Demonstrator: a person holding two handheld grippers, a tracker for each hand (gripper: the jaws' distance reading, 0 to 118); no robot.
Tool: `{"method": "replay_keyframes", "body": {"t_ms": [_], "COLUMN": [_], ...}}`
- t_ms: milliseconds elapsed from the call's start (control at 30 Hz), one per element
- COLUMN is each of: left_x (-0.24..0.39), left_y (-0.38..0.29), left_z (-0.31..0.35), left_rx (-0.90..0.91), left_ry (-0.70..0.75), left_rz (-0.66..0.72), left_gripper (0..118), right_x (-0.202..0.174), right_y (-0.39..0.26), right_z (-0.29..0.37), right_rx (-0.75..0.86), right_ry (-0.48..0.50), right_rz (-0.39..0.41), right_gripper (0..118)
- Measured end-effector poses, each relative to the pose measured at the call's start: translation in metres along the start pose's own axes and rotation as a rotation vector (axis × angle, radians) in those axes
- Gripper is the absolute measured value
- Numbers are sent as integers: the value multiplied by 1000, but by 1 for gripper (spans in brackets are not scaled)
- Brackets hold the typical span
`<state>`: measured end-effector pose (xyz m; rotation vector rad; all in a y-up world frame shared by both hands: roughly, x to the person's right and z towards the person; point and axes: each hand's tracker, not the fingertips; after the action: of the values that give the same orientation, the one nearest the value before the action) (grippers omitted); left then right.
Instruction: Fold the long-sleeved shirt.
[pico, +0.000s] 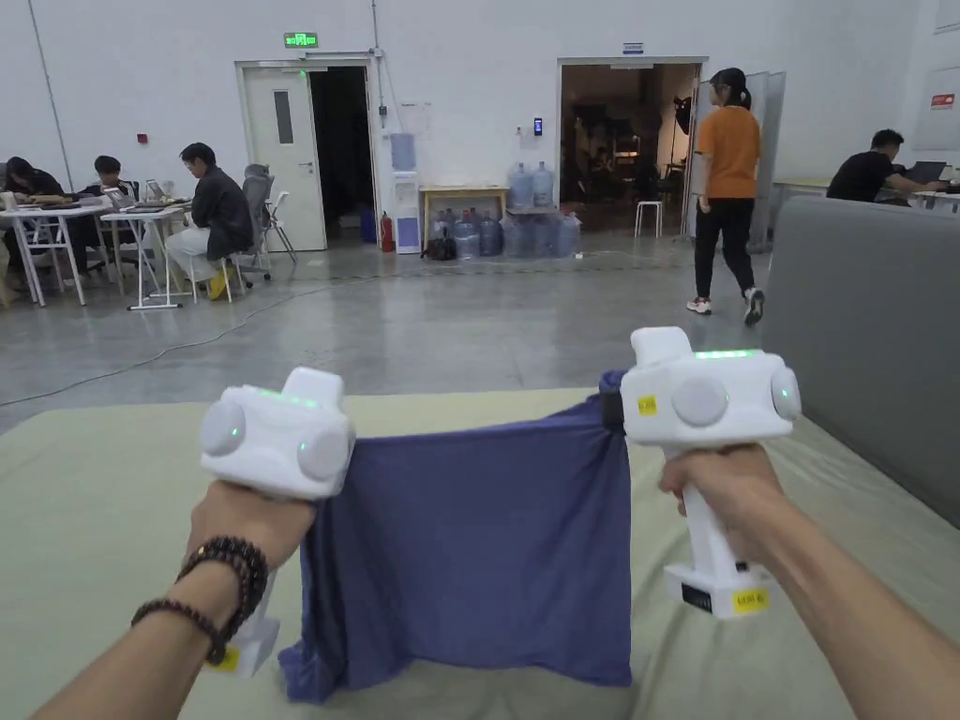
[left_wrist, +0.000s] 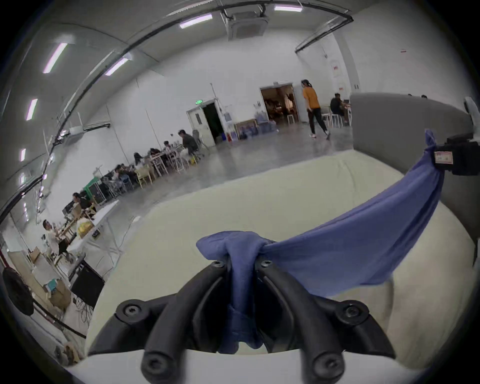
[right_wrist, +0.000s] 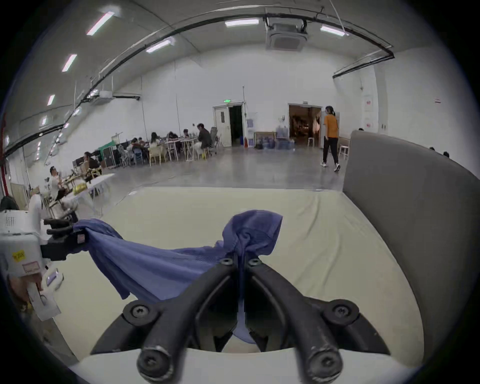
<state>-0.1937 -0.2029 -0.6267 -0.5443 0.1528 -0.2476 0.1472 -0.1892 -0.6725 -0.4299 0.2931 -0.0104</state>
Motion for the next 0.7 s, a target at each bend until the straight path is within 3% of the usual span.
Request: {"method": "replay_keyframes", "body": {"t_ms": [67, 200, 300, 500, 567, 700], "left_x": [-3, -6, -1, 27, 36, 52], "left_y": [-21, -78, -139, -276, -309, -343], "left_z": [19, 74, 113, 149, 152, 160], "left_rx": [19, 55, -2, -312, -430, -485], "left_ry": [-22, -103, -181, -316, -410, -400], "left_rz": [8, 22, 7, -91, -108, -151], "left_gripper": [7, 7, 7, 7, 7, 7], "right_x": [0, -19, -33, -40, -41, -42], "right_y": [-20, -84, -151, -290, -321, -363], "right_z": [19, 82, 131, 204, 214, 212], "right_rx": [6, 14, -19, -241, -352, -492], "right_ry": [26, 3, -4, -43, -51, -48], "right_rz": [-62, -6, -26, -123, -128, -108], "right_gripper": [0, 0, 0, 0, 0, 0]}}
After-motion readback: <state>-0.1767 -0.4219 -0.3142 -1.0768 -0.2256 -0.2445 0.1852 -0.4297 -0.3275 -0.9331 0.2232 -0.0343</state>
